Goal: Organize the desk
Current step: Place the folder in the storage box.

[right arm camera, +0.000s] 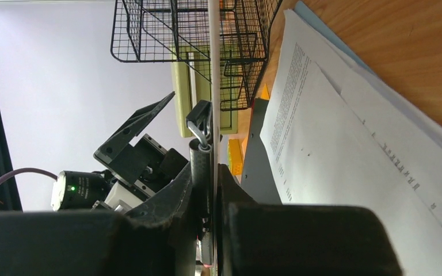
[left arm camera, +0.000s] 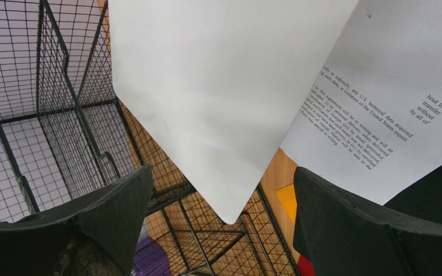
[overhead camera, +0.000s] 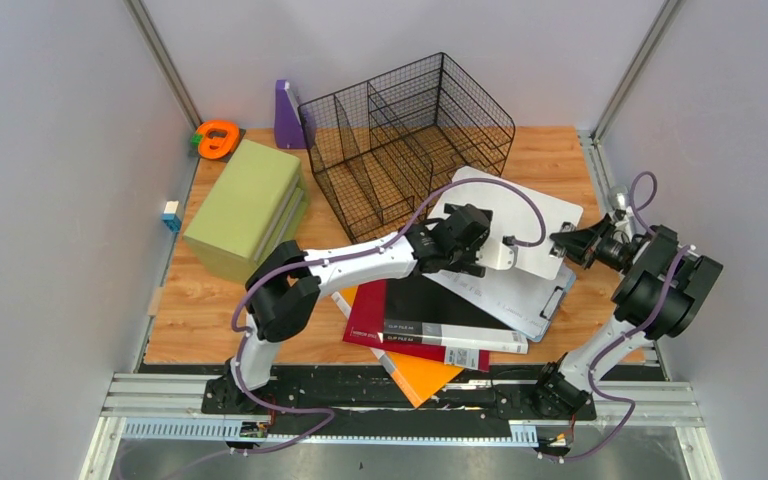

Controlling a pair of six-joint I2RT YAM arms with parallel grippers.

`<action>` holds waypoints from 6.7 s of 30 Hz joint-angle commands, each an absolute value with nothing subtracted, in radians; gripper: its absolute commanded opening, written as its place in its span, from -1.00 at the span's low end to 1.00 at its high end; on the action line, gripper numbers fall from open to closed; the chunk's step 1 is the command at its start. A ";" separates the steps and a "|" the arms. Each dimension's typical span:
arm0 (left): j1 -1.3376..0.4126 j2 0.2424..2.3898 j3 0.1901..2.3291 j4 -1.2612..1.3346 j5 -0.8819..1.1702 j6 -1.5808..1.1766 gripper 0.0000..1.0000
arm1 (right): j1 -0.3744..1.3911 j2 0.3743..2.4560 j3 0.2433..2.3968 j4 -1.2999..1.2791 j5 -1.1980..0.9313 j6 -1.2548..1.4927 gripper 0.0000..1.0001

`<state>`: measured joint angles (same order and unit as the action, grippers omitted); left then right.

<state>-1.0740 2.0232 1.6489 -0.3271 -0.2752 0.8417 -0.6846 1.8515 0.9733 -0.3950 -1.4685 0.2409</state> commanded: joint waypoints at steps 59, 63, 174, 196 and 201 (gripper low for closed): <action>-0.952 2.145 1.624 0.050 -0.416 1.296 -0.39 | -0.673 1.589 0.667 0.059 -1.456 0.430 -0.72; -0.951 2.133 1.620 0.034 -0.399 1.312 -0.46 | -0.667 1.586 0.688 -0.027 -1.461 0.355 -0.71; -0.587 2.073 2.043 -0.503 0.024 -0.361 0.70 | -0.018 1.734 0.647 0.903 -1.161 1.105 -0.42; -0.702 2.149 2.091 -0.465 0.130 -0.400 0.52 | -0.172 1.627 0.653 0.872 -1.236 1.099 -0.99; -0.749 2.189 2.130 -0.456 0.147 -0.438 0.52 | -0.256 1.576 0.614 0.890 -1.237 1.109 -1.00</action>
